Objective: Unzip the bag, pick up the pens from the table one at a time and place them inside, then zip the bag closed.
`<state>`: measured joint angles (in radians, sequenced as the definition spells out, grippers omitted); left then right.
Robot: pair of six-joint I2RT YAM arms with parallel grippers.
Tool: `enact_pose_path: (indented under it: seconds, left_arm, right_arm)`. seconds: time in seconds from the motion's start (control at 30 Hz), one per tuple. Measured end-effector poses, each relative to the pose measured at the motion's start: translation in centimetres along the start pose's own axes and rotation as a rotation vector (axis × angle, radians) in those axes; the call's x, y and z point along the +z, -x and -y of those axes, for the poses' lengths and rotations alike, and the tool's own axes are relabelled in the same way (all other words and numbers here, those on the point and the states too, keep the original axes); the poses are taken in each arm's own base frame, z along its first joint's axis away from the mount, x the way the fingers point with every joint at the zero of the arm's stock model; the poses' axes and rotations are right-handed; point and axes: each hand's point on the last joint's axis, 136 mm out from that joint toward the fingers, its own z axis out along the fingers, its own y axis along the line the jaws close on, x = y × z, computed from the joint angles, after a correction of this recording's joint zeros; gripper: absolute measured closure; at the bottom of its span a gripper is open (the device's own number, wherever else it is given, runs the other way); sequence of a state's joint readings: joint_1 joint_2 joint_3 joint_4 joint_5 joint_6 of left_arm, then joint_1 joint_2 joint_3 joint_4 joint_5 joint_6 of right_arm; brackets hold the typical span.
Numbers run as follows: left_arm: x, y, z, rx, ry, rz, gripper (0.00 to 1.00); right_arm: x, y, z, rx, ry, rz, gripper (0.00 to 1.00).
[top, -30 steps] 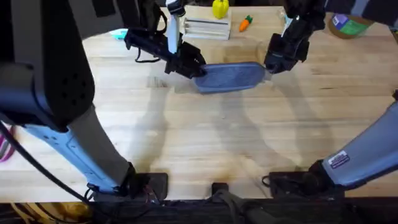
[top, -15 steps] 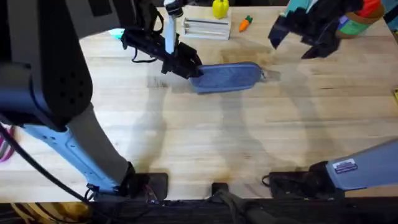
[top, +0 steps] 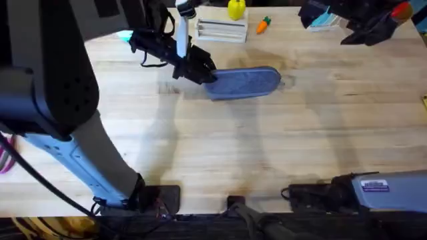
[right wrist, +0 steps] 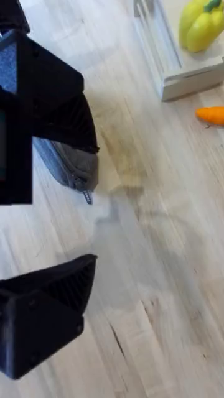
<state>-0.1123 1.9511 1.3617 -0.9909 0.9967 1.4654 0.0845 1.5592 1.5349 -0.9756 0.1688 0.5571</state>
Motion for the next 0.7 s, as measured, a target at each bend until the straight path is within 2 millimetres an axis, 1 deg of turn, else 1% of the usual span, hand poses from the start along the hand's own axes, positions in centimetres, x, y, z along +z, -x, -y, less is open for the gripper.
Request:
enact_pose_path:
  seconds: [0.03,0.07,0.13,0.17,0.2,0.3,0.7]
  left_arm:
    - [0.01,-0.01,0.0,0.0,0.0,0.0,0.954]
    - [0.01,-0.01,-0.01,0.003,0.0,0.0,0.88]
    - [0.0,0.17,0.03,0.0,-0.002,0.011,0.549]
    - [0.0,0.24,0.06,-0.002,-0.003,0.014,0.092]
    - [0.0,0.26,0.09,-0.006,-0.004,0.016,0.03]
    - [0.0,0.32,0.1,-0.006,-0.004,0.02,0.009]
    - [0.0,0.46,0.1,-0.005,-0.005,0.028,0.004]
  right_arm:
    - [-0.02,0.01,0.0,0.0,0.0,0.001,0.003]
    - [-0.02,0.02,-0.01,-0.001,0.001,0.001,0.003]
    - [-0.02,0.01,0.0,-0.004,0.0,0.001,0.003]
    - [-0.02,0.02,-0.01,-0.004,0.0,0.001,0.003]
    - [-0.02,0.01,-0.01,-0.004,0.0,0.0,0.003]
    - [-0.02,0.02,-0.01,-0.004,0.001,0.001,0.004]
    - [-0.02,0.26,-0.16,-0.002,0.007,0.01,0.003]
